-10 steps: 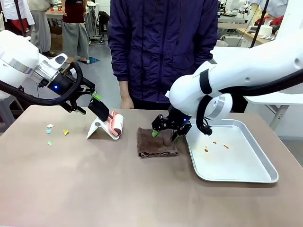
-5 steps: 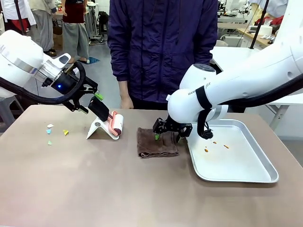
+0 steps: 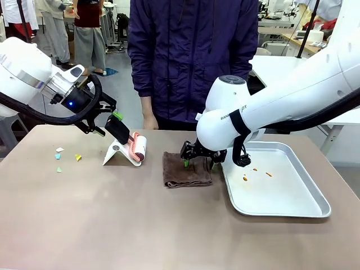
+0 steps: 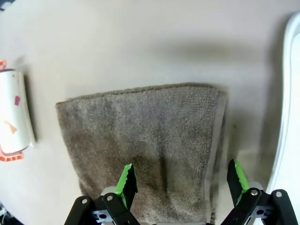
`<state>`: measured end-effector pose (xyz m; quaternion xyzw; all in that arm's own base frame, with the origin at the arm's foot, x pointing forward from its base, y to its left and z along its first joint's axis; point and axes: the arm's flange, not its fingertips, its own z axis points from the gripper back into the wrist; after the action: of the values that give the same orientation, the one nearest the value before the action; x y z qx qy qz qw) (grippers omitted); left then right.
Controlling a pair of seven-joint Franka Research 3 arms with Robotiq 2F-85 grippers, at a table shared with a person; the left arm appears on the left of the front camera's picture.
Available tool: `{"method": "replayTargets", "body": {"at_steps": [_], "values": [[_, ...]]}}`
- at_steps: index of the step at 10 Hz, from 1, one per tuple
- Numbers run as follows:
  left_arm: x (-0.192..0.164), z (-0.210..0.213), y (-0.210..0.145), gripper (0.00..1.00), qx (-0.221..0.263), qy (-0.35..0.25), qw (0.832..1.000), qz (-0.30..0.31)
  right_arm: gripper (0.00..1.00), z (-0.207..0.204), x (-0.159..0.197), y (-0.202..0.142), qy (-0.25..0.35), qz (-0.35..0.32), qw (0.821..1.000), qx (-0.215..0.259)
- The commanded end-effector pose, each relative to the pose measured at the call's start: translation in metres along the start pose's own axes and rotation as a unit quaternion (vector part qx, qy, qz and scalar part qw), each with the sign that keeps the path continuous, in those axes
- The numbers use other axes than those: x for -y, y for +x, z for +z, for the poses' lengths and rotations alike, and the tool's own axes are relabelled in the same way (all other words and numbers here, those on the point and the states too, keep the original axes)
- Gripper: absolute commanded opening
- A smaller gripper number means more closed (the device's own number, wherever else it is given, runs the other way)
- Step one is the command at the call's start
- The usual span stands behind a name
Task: Clean the surface of the table.
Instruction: Hold the Lint Roller with your left hand and the towel with your right hand.
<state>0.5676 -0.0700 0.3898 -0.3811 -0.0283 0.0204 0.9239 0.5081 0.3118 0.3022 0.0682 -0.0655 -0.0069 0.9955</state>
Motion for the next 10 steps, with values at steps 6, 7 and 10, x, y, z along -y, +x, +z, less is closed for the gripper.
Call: {"method": "replayTargets", "body": {"at_steps": [6, 7, 10], "values": [[-0.0075, -0.0007, 0.0068, 0.00, 0.016, -0.037, 0.999, -0.018, 0.44, -0.0049, -0.0128, 0.0043, -0.028, -0.012, 0.999, -0.011], [-0.0066, -0.0016, 0.0069, 0.00, 0.019, -0.046, 0.998, -0.025, 0.00, -0.0065, -0.0122, 0.0047, -0.030, -0.016, 0.999, -0.017], [-0.0076, -0.0028, 0.0084, 0.05, 0.009, -0.044, 0.999, -0.025, 0.00, -0.0092, -0.0105, 0.0042, -0.027, -0.019, 0.999, -0.022]]}}
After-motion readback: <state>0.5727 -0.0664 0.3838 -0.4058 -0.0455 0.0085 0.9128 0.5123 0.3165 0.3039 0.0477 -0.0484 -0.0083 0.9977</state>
